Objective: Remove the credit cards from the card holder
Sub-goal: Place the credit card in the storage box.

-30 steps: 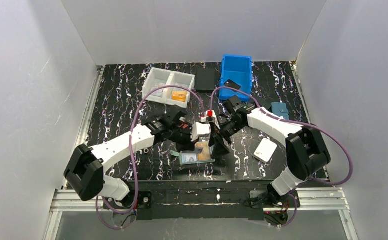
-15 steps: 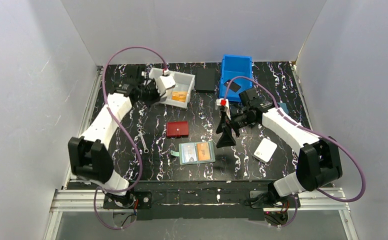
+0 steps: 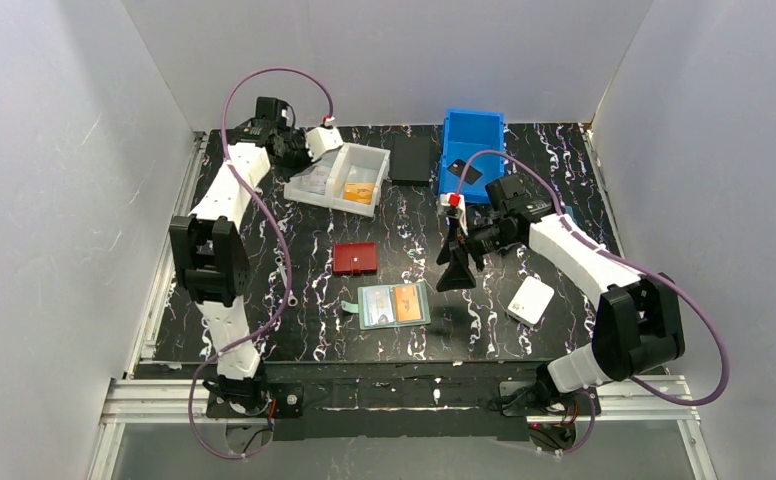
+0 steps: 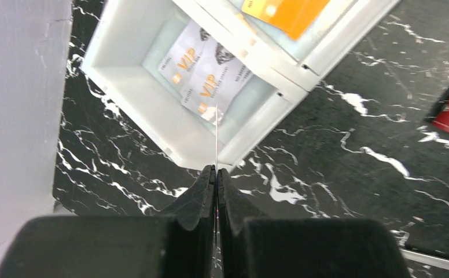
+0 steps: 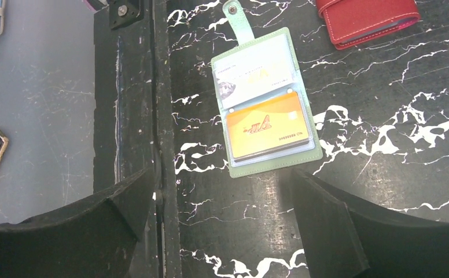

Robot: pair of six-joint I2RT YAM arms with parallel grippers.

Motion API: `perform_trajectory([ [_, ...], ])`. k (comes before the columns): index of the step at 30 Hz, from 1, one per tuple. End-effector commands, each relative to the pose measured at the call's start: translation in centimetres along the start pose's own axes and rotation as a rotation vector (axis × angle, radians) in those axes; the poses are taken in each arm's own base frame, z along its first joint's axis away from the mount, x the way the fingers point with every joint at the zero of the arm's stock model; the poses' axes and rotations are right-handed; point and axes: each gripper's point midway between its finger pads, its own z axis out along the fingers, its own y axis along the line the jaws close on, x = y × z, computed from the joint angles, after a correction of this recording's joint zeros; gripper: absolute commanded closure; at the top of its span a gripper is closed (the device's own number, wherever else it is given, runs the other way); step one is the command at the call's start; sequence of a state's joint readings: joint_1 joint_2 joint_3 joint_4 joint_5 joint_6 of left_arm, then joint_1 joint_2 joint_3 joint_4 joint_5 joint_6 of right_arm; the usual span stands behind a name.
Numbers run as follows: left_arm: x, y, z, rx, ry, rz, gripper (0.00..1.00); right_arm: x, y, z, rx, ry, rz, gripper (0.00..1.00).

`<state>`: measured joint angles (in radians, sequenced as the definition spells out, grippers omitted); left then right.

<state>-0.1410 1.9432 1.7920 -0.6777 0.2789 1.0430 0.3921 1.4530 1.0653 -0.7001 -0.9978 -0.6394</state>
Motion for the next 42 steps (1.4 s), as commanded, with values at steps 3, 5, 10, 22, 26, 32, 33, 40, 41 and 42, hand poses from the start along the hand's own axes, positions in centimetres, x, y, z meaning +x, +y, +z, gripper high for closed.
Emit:
perform_trajectory([
  [3,-2.1,1.7,0.5,0.056,-0.096,0.116,1.0,-0.2,-0.4,-0.5,-0.016,-0.033,0.016,0.05],
  [5,-2.1,1.7,1.1,0.08,-0.113,0.127,1.0,-0.2,-0.6,-0.7,-0.016,-0.04,0.027,0.05],
  [10,-1.7,1.7,2.1,0.12,-0.148,0.149,1.0,-0.1,-1.0,-1.2,-0.015,-0.058,0.05,0.05],
  [22,-0.5,0.7,4.1,0.239,-0.241,0.162,1.0,0.4,-1.6,-1.3,-0.026,-0.065,0.088,0.05],
  [26,-0.3,0.3,5.3,0.268,-0.255,0.158,1.0,0.5,-1.8,-1.4,-0.027,-0.067,0.095,0.05],
  [32,-0.1,0.1,6.7,0.287,-0.275,0.16,1.0,0.6,-1.9,-1.4,-0.033,-0.072,0.107,0.05],
  [33,0.0,0.0,7.0,0.292,-0.278,0.16,1.0,0.6,-1.9,-1.4,-0.035,-0.072,0.108,0.05],
  [40,0.7,-0.5,8.7,0.325,-0.293,0.145,0.98,0.8,-2.1,-1.5,-0.038,-0.073,0.118,0.05],
  [41,0.8,-0.5,8.9,0.325,-0.293,0.142,0.97,0.8,-2.1,-1.5,-0.038,-0.074,0.12,0.05],
  [42,0.9,-0.4,9.0,0.323,-0.293,0.137,0.95,0.8,-2.1,-1.5,-0.039,-0.075,0.121,0.05],
])
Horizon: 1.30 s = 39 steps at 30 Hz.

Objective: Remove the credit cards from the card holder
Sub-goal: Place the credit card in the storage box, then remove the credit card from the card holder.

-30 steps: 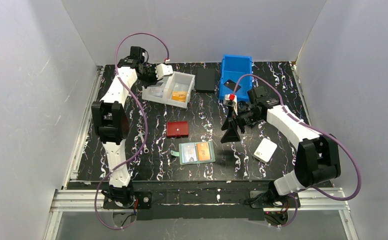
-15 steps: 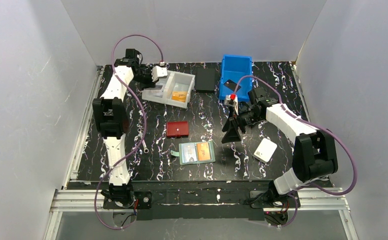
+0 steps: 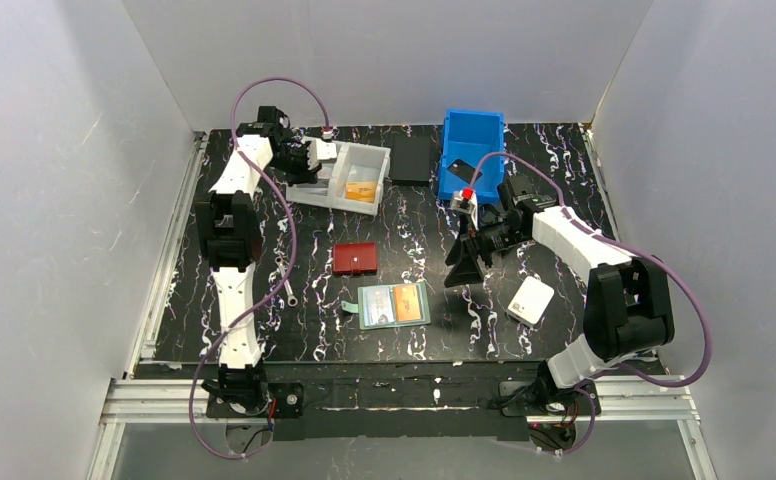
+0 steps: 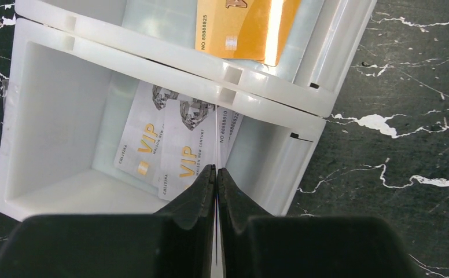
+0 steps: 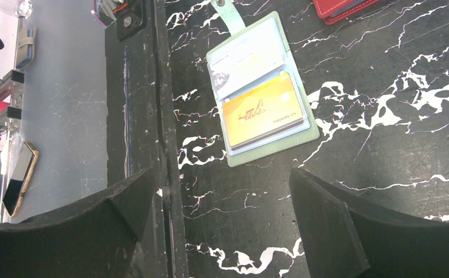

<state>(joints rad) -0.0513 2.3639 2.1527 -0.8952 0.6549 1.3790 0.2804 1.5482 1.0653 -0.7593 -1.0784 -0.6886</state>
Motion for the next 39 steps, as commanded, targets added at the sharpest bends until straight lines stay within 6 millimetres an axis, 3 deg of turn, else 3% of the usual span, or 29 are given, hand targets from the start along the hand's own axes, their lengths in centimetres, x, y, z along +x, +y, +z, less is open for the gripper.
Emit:
perform_trajectory([
  [1,-0.8,0.5,0.0,-0.002,-0.054,0.003,0.92,-0.9,0.1,-0.2,-0.025,-0.029,-0.013,0.05],
  [7,-0.2,2.0,0.0,-0.09,-0.024,-0.008,0.8,-0.9,0.1,-0.2,-0.029,-0.031,-0.011,0.05],
  [12,-1.0,4.4,-1.6,-0.237,-0.02,-0.021,0.73,-1.0,0.2,-0.3,-0.029,-0.034,-0.013,0.05],
  [16,-2.8,6.8,-3.9,-0.401,-0.031,-0.021,0.66,-1.0,0.2,-0.3,-0.028,-0.036,-0.016,0.05],
  [20,-4.7,7.9,-5.5,-0.488,-0.063,-0.032,0.59,-1.1,0.3,-0.4,-0.024,-0.037,-0.024,0.05],
  [24,-6.6,8.2,-7.4,-0.528,-0.11,-0.057,0.56,-1.1,0.3,-0.4,-0.015,-0.037,-0.032,0.04],
  [27,-8.8,7.9,-10.0,-0.58,-0.174,-0.136,0.56,-1.0,0.1,-0.4,-0.006,-0.032,-0.035,0.04],
  [30,-12.0,6.3,-13.3,-0.652,-0.325,-0.332,0.44,-0.8,-0.3,-0.5,0.014,-0.014,-0.051,0.05],
  [32,-14.5,4.0,-15.9,-0.673,-0.463,-0.468,0.36,-0.6,-0.5,-0.8,0.037,0.006,-0.075,0.05],
  [35,-16.4,-1.5,-17.1,-0.581,-0.606,-0.745,0.3,-0.4,-0.9,-1.5,0.086,0.022,-0.129,0.05],
  [39,-15.9,-9.3,-15.8,-0.4,-0.701,-1.184,0.14,-0.5,-1.0,-2.5,0.141,0.009,-0.176,0.05],
])
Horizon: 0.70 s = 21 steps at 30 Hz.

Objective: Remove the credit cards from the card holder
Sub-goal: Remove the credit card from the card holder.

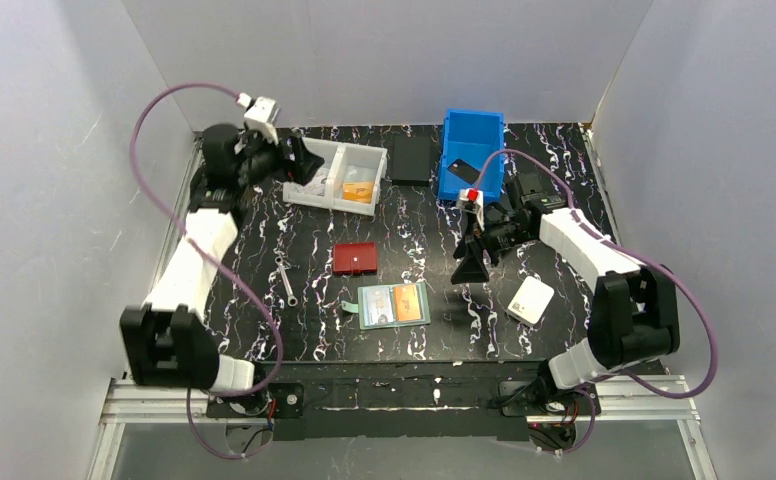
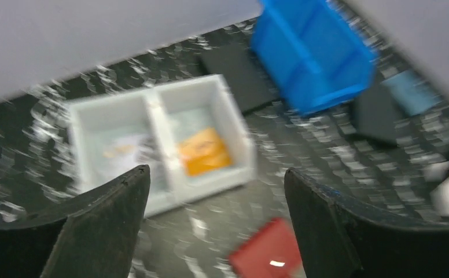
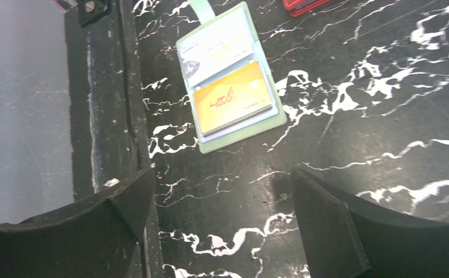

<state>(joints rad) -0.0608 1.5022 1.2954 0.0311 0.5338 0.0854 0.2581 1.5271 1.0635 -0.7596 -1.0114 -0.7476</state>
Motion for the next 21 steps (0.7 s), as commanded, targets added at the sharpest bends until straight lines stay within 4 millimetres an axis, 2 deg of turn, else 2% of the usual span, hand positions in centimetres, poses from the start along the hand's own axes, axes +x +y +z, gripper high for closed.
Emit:
perform_trajectory([
  [1,2.6,-6.6,-4.4,0.095,0.025,-0.655,0.13,-1.0,0.1,-1.7,0.079,-0.026,-0.119,0.05],
  [4,6.6,-11.0,-6.9,0.202,0.124,-0.819,0.15,-1.5,0.4,-2.0,0.09,-0.057,-0.142,0.05],
  [5,7.4,-12.6,-8.2,0.221,0.127,-0.808,0.16,-1.5,0.5,-2.0,0.089,-0.067,-0.146,0.05],
  [6,9.0,-13.7,-8.8,0.214,0.153,-0.804,0.16,-1.5,0.6,-2.0,0.088,-0.075,-0.148,0.05],
  [7,9.4,-14.6,-9.9,0.189,0.13,-0.769,0.16,-1.5,0.7,-1.9,0.084,-0.082,-0.149,0.05],
  [8,11.2,-15.6,-10.5,0.162,0.163,-0.762,0.16,-1.7,0.8,-1.9,0.081,-0.092,-0.152,0.05],
  [11,12.9,-18.3,-12.8,0.137,0.168,-0.727,0.18,-1.6,1.2,-1.7,0.062,-0.11,-0.147,0.04],
  [15,16.1,-21.2,-13.7,0.12,0.235,-0.744,0.23,-1.5,1.7,-1.3,0.022,-0.135,-0.134,0.05],
  [21,19.3,-24.7,-12.9,0.096,0.358,-0.68,0.26,-1.5,1.8,-1.0,-0.003,-0.146,-0.114,0.06],
])
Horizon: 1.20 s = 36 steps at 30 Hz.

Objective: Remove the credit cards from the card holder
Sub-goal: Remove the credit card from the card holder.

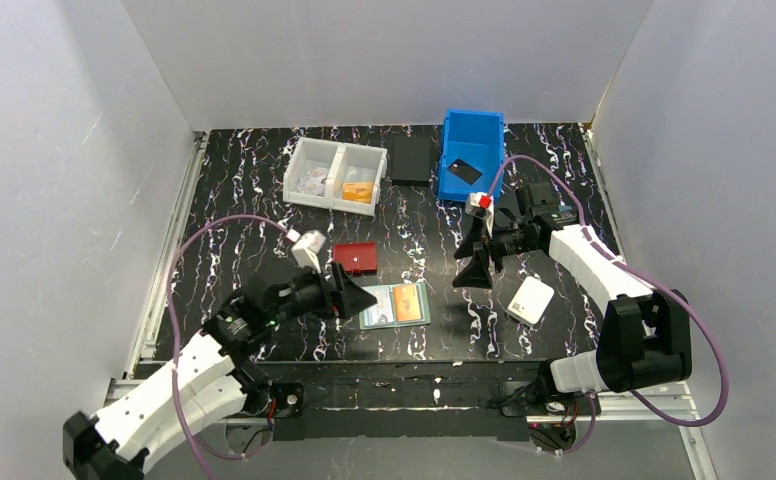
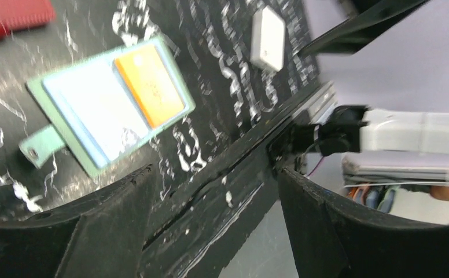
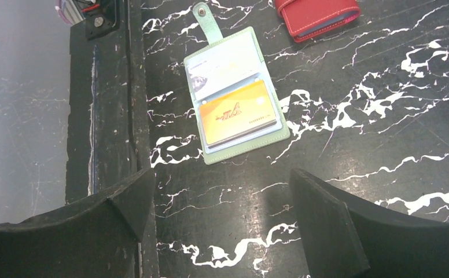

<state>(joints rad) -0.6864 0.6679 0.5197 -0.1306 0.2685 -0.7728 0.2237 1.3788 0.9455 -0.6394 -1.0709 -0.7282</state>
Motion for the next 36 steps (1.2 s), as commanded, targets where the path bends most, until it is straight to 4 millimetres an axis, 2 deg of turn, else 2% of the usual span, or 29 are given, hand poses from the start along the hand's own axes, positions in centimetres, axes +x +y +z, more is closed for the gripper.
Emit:
perform_trajectory([
  [1,2.1,2.6,1.9,-0.182,0.02,-0.015,0.26,-0.8,0.3,0.2,-0.028,-0.043,-0.011,0.06],
  [5,2.3,2.8,2.7,-0.233,0.008,0.024,0.25,-0.8,0.2,0.1,-0.015,-0.038,-0.015,0.06],
  [9,2.0,3.1,2.7,-0.253,-0.018,0.024,0.23,-1.0,0.3,0.0,-0.013,-0.042,-0.022,0.06],
  [17,2.0,4.4,1.4,-0.207,-0.145,-0.064,0.02,-1.1,0.5,0.0,-0.016,-0.048,-0.028,0.06],
  [21,1.6,5.1,0.4,-0.154,-0.26,-0.157,0.02,-1.1,0.5,0.0,-0.02,-0.05,-0.028,0.06],
  [24,1.5,4.9,-0.3,-0.093,-0.301,-0.172,0.02,-1.1,0.7,0.1,-0.026,-0.055,-0.031,0.06],
  [29,2.7,5.1,-0.5,-0.112,-0.237,-0.161,0.02,-0.9,0.9,0.2,-0.04,-0.062,-0.028,0.06],
  [36,4.2,4.6,1.0,-0.204,-0.042,-0.081,0.02,-0.7,1.2,0.2,-0.051,-0.064,-0.028,0.03],
])
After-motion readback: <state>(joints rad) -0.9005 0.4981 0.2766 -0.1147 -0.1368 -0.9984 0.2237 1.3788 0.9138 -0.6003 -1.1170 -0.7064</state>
